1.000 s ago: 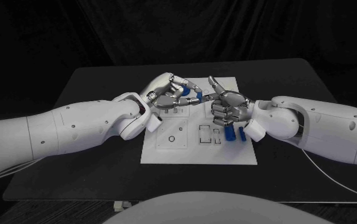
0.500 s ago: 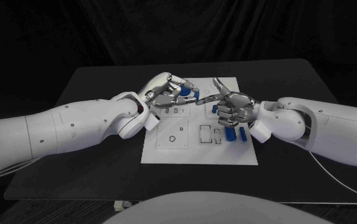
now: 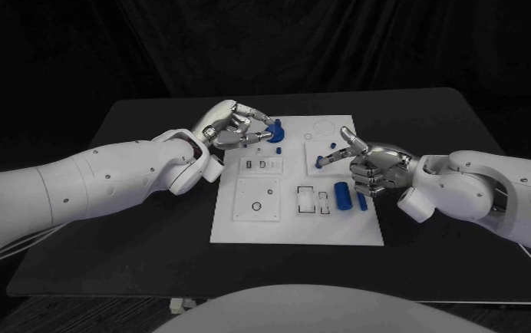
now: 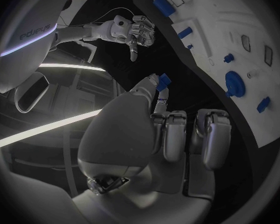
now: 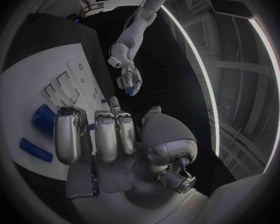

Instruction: Assemble the parts on the task board

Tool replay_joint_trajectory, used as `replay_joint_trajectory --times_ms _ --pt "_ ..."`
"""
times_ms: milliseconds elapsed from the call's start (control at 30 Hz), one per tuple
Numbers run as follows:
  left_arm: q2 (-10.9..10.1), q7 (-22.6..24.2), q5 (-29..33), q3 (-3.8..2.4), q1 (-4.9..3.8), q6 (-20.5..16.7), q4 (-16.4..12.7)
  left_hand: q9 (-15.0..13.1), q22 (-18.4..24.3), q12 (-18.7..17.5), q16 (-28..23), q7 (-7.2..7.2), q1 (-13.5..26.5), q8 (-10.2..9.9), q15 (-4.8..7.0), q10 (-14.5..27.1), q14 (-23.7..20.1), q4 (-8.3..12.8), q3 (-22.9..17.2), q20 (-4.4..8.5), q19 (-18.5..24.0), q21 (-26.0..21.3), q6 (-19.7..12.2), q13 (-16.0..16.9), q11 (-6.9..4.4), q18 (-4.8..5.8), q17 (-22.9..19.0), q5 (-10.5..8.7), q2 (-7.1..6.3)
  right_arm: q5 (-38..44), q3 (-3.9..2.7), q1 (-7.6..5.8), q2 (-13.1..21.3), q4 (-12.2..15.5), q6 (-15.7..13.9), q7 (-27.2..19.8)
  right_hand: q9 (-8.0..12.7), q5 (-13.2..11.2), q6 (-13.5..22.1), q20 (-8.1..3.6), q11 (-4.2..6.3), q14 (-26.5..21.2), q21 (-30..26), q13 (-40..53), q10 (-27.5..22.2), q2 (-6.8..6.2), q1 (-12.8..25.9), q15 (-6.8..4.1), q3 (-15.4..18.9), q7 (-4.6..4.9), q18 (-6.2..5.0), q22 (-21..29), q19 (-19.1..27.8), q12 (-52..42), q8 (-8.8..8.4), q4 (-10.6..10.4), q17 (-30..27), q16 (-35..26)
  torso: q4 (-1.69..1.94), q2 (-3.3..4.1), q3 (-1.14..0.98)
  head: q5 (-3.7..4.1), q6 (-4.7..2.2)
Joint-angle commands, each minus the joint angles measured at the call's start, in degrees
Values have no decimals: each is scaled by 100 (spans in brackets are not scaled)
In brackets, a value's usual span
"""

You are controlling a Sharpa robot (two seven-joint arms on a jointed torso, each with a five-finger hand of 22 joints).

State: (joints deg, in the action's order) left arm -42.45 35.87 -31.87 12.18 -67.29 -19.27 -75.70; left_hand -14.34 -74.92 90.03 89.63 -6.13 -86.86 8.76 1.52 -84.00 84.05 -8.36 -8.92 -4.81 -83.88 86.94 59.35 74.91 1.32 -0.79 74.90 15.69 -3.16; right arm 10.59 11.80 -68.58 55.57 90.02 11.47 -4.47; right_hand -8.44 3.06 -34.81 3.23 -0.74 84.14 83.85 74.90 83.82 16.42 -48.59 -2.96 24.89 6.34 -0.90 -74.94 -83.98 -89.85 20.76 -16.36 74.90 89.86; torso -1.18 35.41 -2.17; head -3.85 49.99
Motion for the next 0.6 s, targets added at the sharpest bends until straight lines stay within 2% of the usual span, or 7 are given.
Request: replay_joint_trajectory --times_ms 33,133,300,467,600 --pt "124 -308 -344 -5 35 -244 149 -9 -1405 -3 37 15 -19 21 -27 -600 595 5 33 -27 -434 -5 68 1509 32 0 1510 20 27 505 -4 -21 60 88 -495 -41 -8 22 24 56 -42 566 -20 1510 618 14 -78 50 29 31 -99 -1240 -179 -15 63 25 1449 -10 -13 -5 6 -5 1" --pt "241 -547 -761 -5 88 -432 283 -7 -1408 -3 37 15 -19 23 -25 -600 595 3 41 -26 -438 2 71 1509 32 2 1510 5 22 648 -4 -28 86 118 -573 -144 -10 37 30 61 -45 567 -14 1510 618 18 -108 53 4 32 -97 -1241 -183 -15 89 26 1452 -9 -17 -5 -3 -18 1" --pt "440 -866 -1390 -4 247 -858 488 -10 -1412 -3 37 35 -19 61 -15 -600 595 -12 71 -19 -446 17 132 1509 17 5 1510 -66 27 797 -4 -33 98 173 -685 -358 -17 78 35 76 -56 570 -6 1510 618 16 -242 64 -92 44 -96 -1242 -189 -15 195 37 1459 -6 -11 8 -10 -14 1" --pt "546 -1005 -1598 -5 398 -1008 575 -10 -1412 -3 37 39 -6 71 -10 -600 595 -22 84 -16 -445 16 148 1509 12 5 1510 -76 26 843 -4 -35 104 205 -739 -488 -18 115 35 81 -59 571 -4 1510 618 19 -286 67 -128 46 -96 -1242 -190 -15 236 32 1462 -5 -2 14 -9 -5 1" --pt "589 -1057 -1650 -4 474 -1022 590 -10 -1410 -3 37 40 1 74 -8 -600 595 -27 90 -14 -443 11 152 1509 10 4 1510 -79 27 855 -4 -34 90 194 -699 -504 -18 124 38 82 -59 568 -5 1510 618 20 -294 68 -136 46 -96 -1242 -190 -15 244 30 1454 -8 -1 19 -5 -33 1"
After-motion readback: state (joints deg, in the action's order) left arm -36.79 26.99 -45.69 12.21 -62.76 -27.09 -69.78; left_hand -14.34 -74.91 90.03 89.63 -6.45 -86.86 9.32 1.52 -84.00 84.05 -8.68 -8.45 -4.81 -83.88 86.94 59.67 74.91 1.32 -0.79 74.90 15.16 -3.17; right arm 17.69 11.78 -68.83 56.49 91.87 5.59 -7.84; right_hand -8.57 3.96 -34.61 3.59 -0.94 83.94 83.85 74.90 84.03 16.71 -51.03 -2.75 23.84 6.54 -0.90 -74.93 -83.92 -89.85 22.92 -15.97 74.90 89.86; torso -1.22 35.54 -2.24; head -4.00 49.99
